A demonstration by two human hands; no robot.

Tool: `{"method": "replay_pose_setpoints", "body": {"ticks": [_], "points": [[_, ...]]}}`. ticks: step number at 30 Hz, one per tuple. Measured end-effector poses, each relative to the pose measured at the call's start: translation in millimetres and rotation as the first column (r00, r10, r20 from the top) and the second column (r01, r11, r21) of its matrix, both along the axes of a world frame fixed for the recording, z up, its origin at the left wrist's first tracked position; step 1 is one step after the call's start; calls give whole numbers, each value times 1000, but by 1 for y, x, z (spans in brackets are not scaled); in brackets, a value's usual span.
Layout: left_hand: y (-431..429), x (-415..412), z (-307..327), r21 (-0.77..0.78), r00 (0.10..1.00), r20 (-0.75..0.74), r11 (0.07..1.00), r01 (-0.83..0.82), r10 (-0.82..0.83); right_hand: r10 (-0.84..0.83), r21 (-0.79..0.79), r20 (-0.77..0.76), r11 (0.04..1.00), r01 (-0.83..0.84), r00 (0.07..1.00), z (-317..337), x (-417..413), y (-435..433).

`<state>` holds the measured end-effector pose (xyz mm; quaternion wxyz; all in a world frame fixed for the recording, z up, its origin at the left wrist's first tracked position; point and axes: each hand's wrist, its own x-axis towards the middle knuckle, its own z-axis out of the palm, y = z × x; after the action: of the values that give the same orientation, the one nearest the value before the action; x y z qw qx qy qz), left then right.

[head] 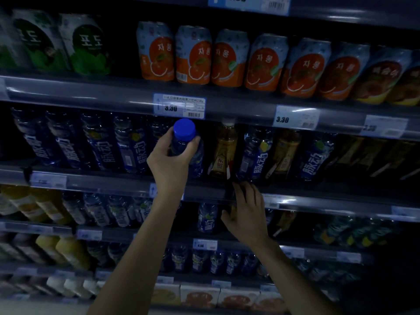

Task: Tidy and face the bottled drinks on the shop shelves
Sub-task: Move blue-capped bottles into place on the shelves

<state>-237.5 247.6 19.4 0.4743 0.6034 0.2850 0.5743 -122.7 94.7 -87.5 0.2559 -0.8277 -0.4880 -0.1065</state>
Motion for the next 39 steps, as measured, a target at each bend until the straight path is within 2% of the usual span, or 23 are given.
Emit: {"method": "replay_pose_setpoints", "body": {"ticks": [6, 9, 20, 25, 39], "points": [[1, -1, 3, 149, 991, -131, 989, 0, 20, -25, -11, -13, 1000, 25, 1000, -1, -1, 2], [0, -2, 5, 177, 988, -153, 984, 13, 14, -34, -11, -19, 999, 34, 999, -1, -2, 2], [3, 0, -10, 96, 997, -31, 993, -73, 77, -5, -30, -41, 1000, 4, 999, -2, 1, 0], [11, 6, 0, 105, 999, -44, 994, -23, 28, 10, -27, -28, 1000, -11, 1000, -4, 4, -1], [18, 16, 15, 62, 998, -28, 996, -62, 64, 14, -20, -13, 1000, -15, 1000, -5, 5, -1]]}}
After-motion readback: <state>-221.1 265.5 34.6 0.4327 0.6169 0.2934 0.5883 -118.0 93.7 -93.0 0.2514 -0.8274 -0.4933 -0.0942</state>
